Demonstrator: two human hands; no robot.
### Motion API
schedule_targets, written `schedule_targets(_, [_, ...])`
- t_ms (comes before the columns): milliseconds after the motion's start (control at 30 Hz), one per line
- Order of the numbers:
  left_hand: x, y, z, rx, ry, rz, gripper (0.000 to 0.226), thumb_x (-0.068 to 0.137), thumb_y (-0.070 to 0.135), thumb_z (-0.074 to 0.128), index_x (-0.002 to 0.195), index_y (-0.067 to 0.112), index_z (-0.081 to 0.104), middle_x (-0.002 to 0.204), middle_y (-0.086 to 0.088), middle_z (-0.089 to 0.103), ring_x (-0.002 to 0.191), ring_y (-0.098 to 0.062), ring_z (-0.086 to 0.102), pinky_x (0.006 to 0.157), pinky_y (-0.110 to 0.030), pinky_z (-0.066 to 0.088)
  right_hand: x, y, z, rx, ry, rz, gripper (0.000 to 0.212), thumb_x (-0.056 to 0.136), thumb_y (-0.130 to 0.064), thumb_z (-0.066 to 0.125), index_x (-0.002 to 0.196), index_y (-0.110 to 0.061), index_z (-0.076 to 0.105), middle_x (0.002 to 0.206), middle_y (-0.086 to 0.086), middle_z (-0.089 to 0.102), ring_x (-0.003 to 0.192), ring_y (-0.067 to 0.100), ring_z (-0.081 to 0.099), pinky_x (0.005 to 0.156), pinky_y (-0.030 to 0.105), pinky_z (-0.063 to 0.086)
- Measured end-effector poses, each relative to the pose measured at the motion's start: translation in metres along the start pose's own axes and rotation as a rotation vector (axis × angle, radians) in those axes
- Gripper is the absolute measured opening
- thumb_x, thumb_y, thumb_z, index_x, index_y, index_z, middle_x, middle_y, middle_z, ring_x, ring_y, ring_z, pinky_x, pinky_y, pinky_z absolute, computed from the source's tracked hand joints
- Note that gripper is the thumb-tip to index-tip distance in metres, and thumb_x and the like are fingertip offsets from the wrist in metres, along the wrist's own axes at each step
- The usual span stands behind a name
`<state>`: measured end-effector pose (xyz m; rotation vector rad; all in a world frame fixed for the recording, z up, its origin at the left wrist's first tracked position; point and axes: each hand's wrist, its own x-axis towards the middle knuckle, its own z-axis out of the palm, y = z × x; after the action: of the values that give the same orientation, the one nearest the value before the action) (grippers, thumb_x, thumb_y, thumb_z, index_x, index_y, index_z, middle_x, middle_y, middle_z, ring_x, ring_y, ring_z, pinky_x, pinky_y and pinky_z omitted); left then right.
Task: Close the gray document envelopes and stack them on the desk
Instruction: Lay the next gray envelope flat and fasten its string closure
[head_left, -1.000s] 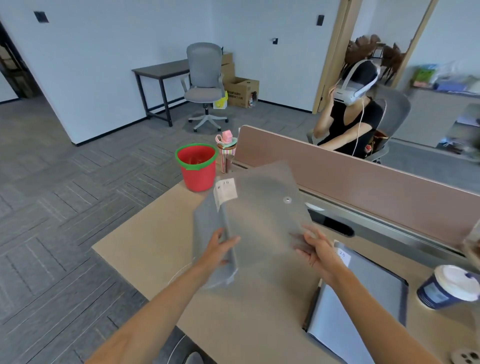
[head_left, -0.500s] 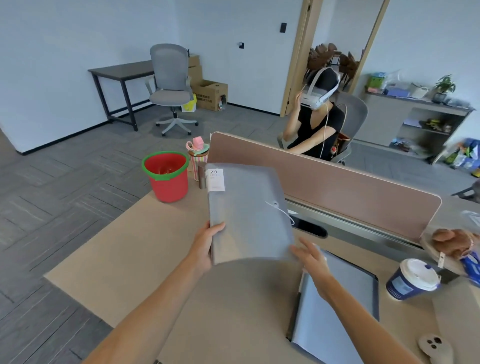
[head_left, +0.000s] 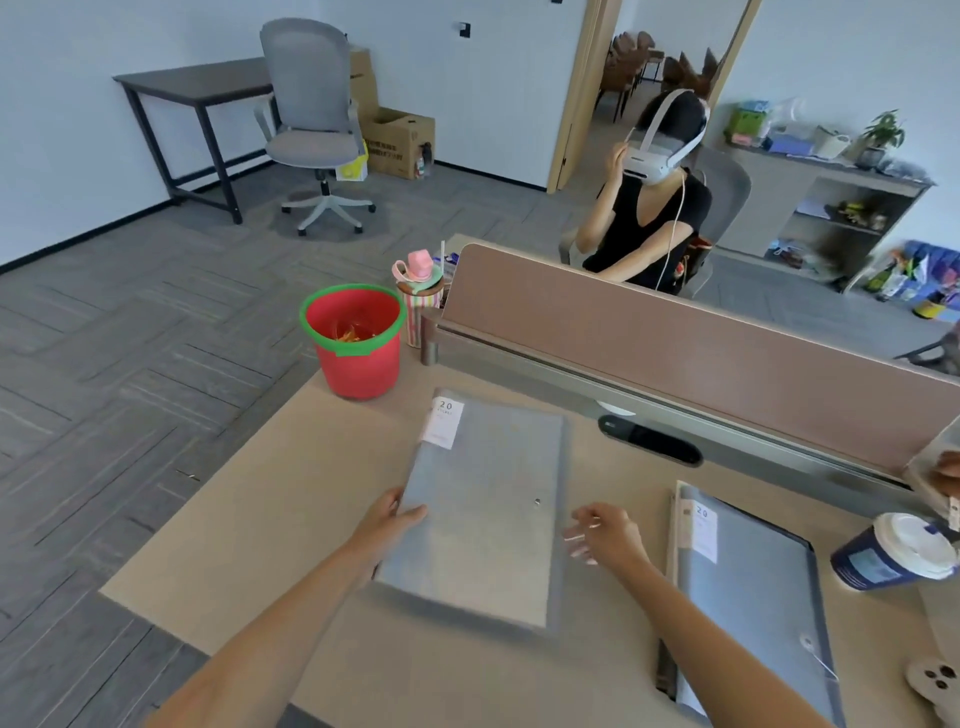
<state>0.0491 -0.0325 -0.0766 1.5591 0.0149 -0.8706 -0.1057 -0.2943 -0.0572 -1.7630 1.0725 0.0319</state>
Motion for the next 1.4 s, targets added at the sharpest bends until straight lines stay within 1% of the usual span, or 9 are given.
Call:
schedule_targets(133, [0.029, -0.034, -0.044, 0.989, 0.117, 0.116, 0.047, 0.085, 0.012, 0.06, 0.13, 0.007, 0.046, 0.129, -0.016, 0.049, 0.124, -0.032, 0.046, 0.1, -0.034, 0.037, 0.01, 0.017, 0.024, -0.162, -0.036, 0.145, 0.018, 0.084, -0.003, 0.048, 0.072, -0.01, 0.059, 0.048, -0.002, 0.065, 0.047, 0.019, 0.061, 0.041, 0.019, 0.04])
schedule_targets(267, [0.034, -0.05, -0.038, 1.312, -0.063, 0.387, 0.056, 0.084, 0.012, 0.053, 0.139, 0.009, 0.044, 0.149, -0.013, 0.036, 0.139, -0.03, 0.034, 0.108, -0.033, 0.033, 0.002, 0.037, 0.039, -0.215, -0.01, 0.185, 0.024, 0.084, -0.003, 0.049, 0.064, -0.012, 0.059, 0.06, 0.011, 0.065, 0.046, 0.021, 0.061, 0.048, 0.022, 0.043])
schedule_targets(400, [0.053, -0.05, 0.004, 1.417, -0.237, 0.519, 0.053, 0.09, 0.021, 0.052, 0.141, 0.014, 0.042, 0.153, -0.01, 0.032, 0.142, -0.025, 0.03, 0.113, -0.036, 0.027, -0.011, 0.039, 0.038, -0.455, 0.041, 0.044, 0.003, 0.082, -0.02, 0.062, 0.079, -0.021, 0.062, 0.078, 0.007, 0.068, 0.07, 0.028, 0.064, 0.06, 0.027, 0.047])
schedule_targets(533, [0.074, -0.06, 0.03, 1.56, -0.332, 0.381, 0.067, 0.093, 0.043, 0.049, 0.151, 0.022, 0.022, 0.163, -0.004, 0.002, 0.151, -0.026, 0.0, 0.119, -0.053, 0.01, -0.001, 0.042, 0.027, -0.89, -0.061, -0.006, 0.04, 0.088, -0.028, 0.059, 0.124, -0.013, 0.053, 0.11, 0.018, 0.065, 0.101, 0.037, 0.062, 0.082, 0.036, 0.05])
schedule_targets(633, [0.077, -0.069, 0.031, 1.59, -0.327, 0.366, 0.07, 0.095, 0.048, 0.045, 0.153, 0.024, 0.013, 0.164, -0.003, -0.006, 0.151, -0.025, -0.006, 0.12, -0.052, 0.005, 0.008, 0.044, 0.023, -1.05, -0.198, -0.015, 0.026, 0.092, -0.028, 0.051, 0.109, -0.013, 0.065, 0.112, 0.013, 0.066, 0.101, 0.035, 0.062, 0.084, 0.037, 0.052])
schedule_targets(733, [0.077, -0.065, 0.029, 1.571, -0.299, 0.378, 0.073, 0.092, 0.051, 0.049, 0.153, 0.029, 0.015, 0.164, -0.004, -0.007, 0.151, -0.024, -0.006, 0.121, -0.046, 0.006, 0.014, 0.037, 0.023, -0.848, -0.34, -0.107, 0.022, 0.093, -0.029, 0.054, 0.087, -0.012, 0.067, 0.092, 0.007, 0.063, 0.089, 0.027, 0.059, 0.07, 0.025, 0.041])
schedule_targets(900, [0.075, -0.06, 0.029, 1.51, -0.203, 0.278, 0.084, 0.084, 0.059, 0.056, 0.152, 0.033, 0.015, 0.163, -0.009, -0.01, 0.151, -0.025, -0.01, 0.122, -0.042, 0.0, 0.025, 0.016, 0.038, -0.67, -0.492, -0.318, 0.018, 0.091, -0.029, 0.051, 0.089, -0.029, 0.069, 0.105, 0.004, 0.06, 0.099, 0.015, 0.051, 0.091, 0.03, 0.041])
schedule_targets(1000, [0.079, -0.059, 0.029, 1.517, -0.201, 0.244, 0.093, 0.081, 0.061, 0.058, 0.154, 0.028, 0.01, 0.163, -0.006, -0.009, 0.151, -0.022, -0.008, 0.121, -0.045, -0.003, 0.031, 0.008, 0.061, -0.694, -0.56, -0.328, 0.022, 0.095, -0.027, 0.047, 0.094, -0.02, 0.068, 0.106, 0.003, 0.061, 0.091, 0.01, 0.048, 0.085, 0.024, 0.038])
schedule_targets(1400, [0.082, -0.06, 0.014, 1.466, -0.306, 0.297, 0.087, 0.085, 0.044, 0.064, 0.153, 0.023, 0.013, 0.164, -0.001, -0.007, 0.151, -0.02, -0.005, 0.121, -0.041, 0.002, 0.072, -0.021, 0.129, -0.784, -0.5, -0.148, 0.021, 0.076, -0.022, 0.047, 0.076, -0.01, 0.064, 0.092, 0.013, 0.069, 0.086, 0.031, 0.064, 0.069, 0.031, 0.05])
